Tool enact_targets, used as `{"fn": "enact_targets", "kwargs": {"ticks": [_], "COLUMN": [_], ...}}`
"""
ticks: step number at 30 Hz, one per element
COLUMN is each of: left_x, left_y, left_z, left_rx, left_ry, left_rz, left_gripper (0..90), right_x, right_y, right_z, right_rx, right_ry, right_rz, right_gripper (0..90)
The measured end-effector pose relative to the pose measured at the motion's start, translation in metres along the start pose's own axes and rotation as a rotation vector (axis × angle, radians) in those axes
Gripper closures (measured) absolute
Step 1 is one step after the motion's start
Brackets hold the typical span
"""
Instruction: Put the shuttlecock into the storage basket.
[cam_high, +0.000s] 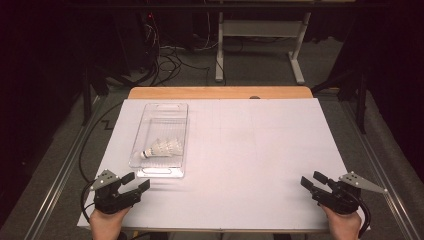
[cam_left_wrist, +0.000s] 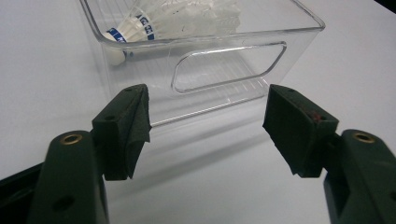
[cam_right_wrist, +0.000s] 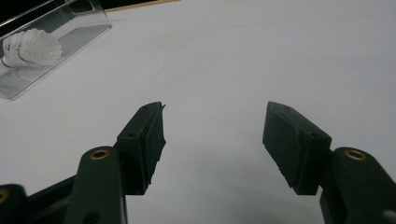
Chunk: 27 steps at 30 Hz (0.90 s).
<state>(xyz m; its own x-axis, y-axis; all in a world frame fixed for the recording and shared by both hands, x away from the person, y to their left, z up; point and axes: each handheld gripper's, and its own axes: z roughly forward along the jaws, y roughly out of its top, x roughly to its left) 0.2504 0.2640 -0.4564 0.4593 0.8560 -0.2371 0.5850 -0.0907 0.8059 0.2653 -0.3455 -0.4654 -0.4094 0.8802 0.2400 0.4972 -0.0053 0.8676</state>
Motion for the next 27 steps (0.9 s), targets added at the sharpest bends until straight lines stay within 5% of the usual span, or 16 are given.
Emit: {"fn": "enact_targets", "kwargs": {"ticks": [27], "left_x": [-0.0002], "left_y": [0.0004], "left_z": [0.0000], "left_rx": [0.007], "left_ry": [-0.011], "left_rz": [-0.001], "left_gripper": [31.8], "right_x": [0.0012], "right_y": [0.0005], "right_z": [0.0008], "right_rx": [-0.001], "right_ry": [0.009], "right_rz": [0.001], "right_gripper": [36.6]}}
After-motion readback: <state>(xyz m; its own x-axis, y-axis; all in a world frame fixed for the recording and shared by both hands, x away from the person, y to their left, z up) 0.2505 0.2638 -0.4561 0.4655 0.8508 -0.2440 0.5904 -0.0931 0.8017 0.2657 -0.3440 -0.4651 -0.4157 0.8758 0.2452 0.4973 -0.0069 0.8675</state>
